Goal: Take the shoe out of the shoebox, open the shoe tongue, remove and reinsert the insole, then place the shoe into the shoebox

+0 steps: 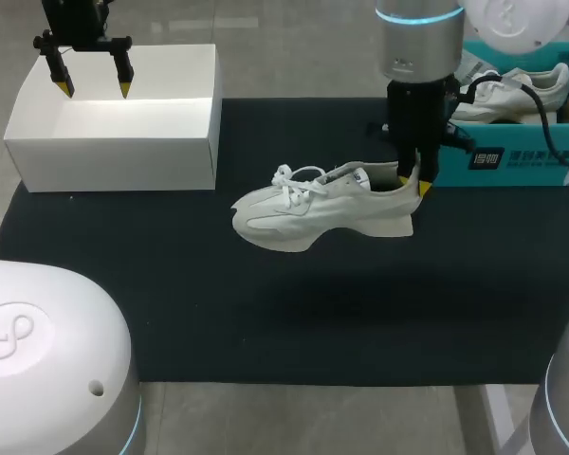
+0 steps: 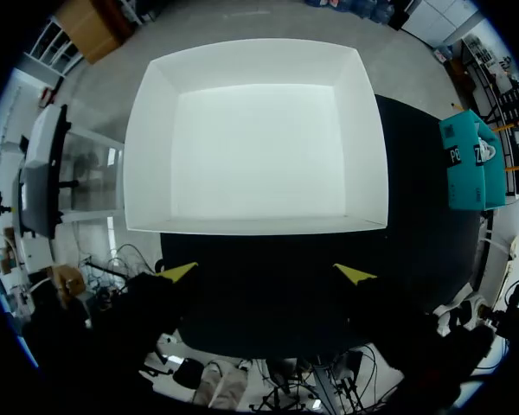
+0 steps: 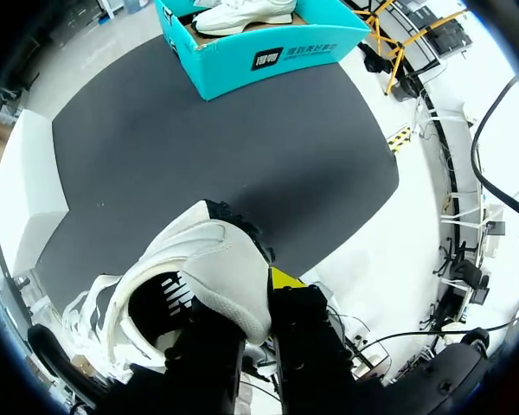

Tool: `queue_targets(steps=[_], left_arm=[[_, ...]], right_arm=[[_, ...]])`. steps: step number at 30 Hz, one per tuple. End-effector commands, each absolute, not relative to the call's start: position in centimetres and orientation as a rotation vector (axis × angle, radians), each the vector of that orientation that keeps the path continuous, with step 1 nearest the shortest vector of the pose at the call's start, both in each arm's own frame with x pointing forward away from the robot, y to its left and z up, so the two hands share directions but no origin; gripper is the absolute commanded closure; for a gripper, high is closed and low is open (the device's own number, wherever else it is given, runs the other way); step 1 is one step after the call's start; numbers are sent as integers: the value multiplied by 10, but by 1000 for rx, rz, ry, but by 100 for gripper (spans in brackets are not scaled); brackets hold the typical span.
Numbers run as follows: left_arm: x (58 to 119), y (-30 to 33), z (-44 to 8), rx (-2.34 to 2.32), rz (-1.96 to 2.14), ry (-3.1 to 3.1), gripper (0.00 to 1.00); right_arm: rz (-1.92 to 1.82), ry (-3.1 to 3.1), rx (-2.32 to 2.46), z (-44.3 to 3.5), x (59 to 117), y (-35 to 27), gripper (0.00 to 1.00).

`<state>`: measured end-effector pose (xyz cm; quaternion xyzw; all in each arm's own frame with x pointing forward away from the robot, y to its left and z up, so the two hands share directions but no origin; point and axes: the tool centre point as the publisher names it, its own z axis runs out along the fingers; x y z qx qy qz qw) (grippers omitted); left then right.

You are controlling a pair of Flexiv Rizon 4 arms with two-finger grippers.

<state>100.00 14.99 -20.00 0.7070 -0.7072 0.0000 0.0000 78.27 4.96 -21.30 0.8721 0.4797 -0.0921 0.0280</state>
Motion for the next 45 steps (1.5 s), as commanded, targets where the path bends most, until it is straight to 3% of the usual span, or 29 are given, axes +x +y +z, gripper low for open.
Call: queue_targets(steps=[1,13,45], left_arm=[[1000,150,-200,2221,0,-2222,0],[1000,150,-200,2221,0,-2222,0],[1000,150,-200,2221,0,-2222,0]], right_arm=[[-263,679,2936,-215,784,57,100],[-157,594,2898,-224,791,57,100],[-177,331,2990,-328,772,52,100]])
